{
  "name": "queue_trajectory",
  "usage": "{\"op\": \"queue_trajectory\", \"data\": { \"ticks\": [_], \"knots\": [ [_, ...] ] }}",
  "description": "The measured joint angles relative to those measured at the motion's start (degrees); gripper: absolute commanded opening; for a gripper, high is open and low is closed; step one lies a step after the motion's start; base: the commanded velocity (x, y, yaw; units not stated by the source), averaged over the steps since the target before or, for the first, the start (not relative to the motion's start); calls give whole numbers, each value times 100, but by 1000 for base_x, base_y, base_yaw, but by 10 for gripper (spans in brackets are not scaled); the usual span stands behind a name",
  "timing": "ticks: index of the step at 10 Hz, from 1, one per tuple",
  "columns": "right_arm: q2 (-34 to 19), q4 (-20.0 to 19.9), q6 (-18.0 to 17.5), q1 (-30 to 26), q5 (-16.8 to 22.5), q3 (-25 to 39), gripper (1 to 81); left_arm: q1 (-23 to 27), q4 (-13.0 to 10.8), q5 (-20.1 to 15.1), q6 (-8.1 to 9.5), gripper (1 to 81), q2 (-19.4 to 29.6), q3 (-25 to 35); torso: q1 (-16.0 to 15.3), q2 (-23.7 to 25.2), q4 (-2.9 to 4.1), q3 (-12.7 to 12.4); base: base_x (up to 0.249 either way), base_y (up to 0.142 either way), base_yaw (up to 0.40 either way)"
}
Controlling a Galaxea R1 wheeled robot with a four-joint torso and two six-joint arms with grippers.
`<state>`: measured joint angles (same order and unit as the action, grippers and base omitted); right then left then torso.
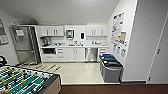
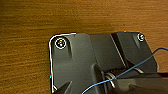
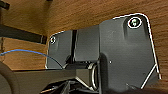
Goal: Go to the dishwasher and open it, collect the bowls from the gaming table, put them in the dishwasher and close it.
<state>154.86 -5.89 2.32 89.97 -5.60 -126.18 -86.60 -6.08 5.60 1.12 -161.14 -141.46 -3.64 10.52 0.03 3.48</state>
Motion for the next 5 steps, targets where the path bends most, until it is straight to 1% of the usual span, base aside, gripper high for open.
{"op": "queue_trajectory", "data": {
  "ticks": [2, 3, 5],
  "knots": [
    [55, -1, 0, -89, -57, -88, 811, 111, -9, 66, 0, 811, -37, 2, 2, 2, 0, 0, 239, 0, 0],
    [57, -1, 10, -6, -30, -105, 811, 30, -9, 40, 0, 811, -44, 2, 7, 2, 0, 0, 277, 0, 0],
    [41, -6, 11, -80, -33, -111, 811, 61, -11, 46, 0, 811, -46, 4, 0, -2, 0, 2, 277, 0, 0]
  ]
}}
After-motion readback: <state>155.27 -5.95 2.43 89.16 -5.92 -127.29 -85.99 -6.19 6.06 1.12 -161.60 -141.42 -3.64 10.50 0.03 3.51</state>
